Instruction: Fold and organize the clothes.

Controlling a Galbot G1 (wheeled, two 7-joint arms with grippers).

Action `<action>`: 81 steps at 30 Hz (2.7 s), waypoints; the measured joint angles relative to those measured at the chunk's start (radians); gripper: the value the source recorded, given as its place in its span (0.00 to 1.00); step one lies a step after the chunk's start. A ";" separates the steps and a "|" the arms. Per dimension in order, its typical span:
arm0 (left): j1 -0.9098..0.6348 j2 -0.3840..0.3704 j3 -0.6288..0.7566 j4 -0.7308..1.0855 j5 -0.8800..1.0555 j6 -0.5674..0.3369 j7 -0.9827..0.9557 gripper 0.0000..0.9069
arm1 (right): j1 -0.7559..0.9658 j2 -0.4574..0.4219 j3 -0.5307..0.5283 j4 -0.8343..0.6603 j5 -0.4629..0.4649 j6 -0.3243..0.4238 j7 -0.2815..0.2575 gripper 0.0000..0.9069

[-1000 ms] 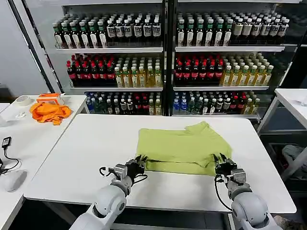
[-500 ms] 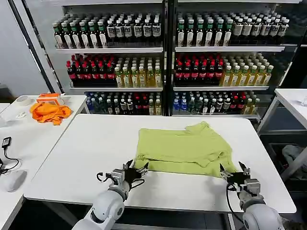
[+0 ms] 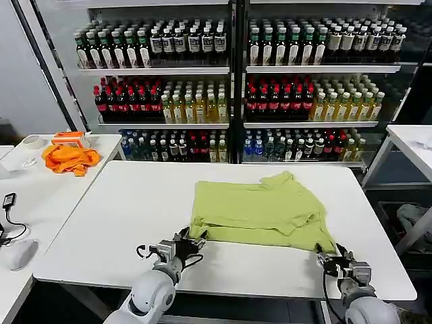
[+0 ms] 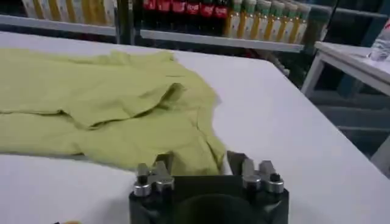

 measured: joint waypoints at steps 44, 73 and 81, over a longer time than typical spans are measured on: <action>0.435 0.106 -0.230 -0.429 -0.019 0.063 0.003 1.00 | -0.254 0.025 0.047 0.288 -0.043 -0.022 -0.022 1.00; -0.008 0.115 -0.121 -0.091 -0.142 0.073 0.000 1.00 | 0.468 -0.027 -0.270 -0.187 0.148 -0.062 0.052 1.00; -0.189 0.075 -0.043 0.096 -0.141 0.062 0.004 1.00 | 0.652 0.018 -0.363 -0.392 0.159 -0.056 0.052 1.00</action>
